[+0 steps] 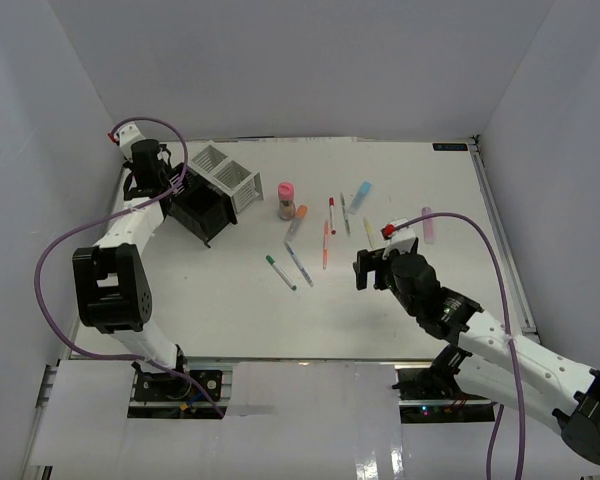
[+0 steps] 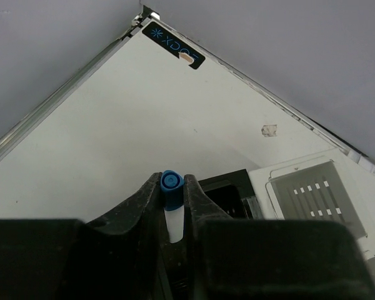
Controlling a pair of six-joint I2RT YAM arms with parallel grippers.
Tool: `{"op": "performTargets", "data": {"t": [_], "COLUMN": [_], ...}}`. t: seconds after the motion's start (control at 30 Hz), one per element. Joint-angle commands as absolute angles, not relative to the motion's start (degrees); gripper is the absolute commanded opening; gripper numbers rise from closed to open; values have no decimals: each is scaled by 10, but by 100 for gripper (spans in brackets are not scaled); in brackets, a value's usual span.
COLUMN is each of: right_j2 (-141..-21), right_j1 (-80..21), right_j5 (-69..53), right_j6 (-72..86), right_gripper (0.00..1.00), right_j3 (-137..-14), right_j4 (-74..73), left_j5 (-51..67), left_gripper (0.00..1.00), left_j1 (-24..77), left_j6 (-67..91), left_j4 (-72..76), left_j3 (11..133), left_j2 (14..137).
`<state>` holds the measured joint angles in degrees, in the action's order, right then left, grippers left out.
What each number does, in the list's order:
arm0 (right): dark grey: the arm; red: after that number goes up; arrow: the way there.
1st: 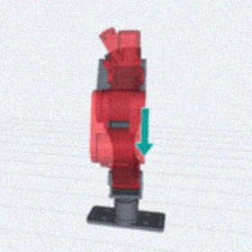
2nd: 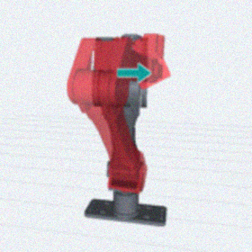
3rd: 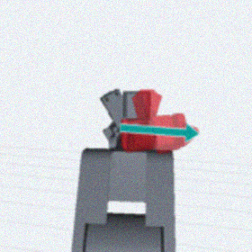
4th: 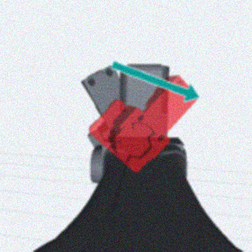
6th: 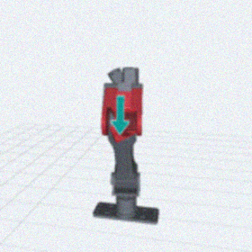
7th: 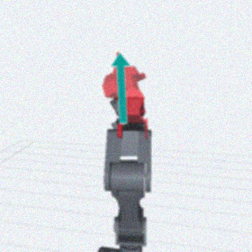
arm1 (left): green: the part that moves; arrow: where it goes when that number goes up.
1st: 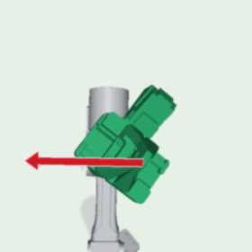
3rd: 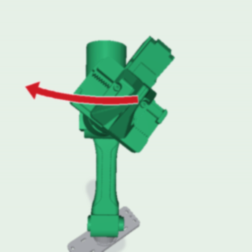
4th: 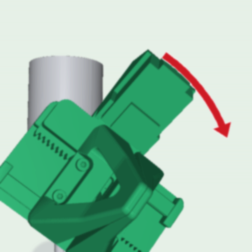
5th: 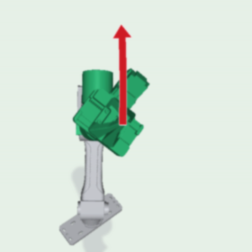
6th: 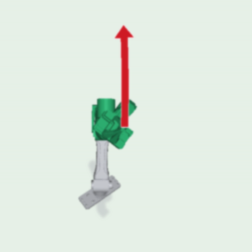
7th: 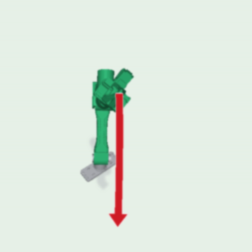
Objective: Sort the stationery into containers
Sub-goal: Place the pen in the storage box, then pick up the pen from the center of the board.
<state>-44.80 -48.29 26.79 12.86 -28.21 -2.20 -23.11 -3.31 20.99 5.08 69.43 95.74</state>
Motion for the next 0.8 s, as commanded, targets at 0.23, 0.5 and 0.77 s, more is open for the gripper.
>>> {"op": "performTargets", "data": {"t": [0.23,0.5,0.77], "right_j2": [-541,-681,-824], "right_j1": [-353,-274,-244], "right_j5": [243,236,261], "right_j6": [229,258,279], "right_gripper": [100,92,77], "right_j3": [-302,-372,-463], "right_j4": [-76,-82,-88], "left_j5": [-180,-137,98], "left_gripper": [49,77,98], "left_j1": [-33,-33,-32], "left_j6": [227,244,260], "left_j4": [12,-90,-185], "left_j3": [696,700,624], "left_j2": [917,846,748]}}
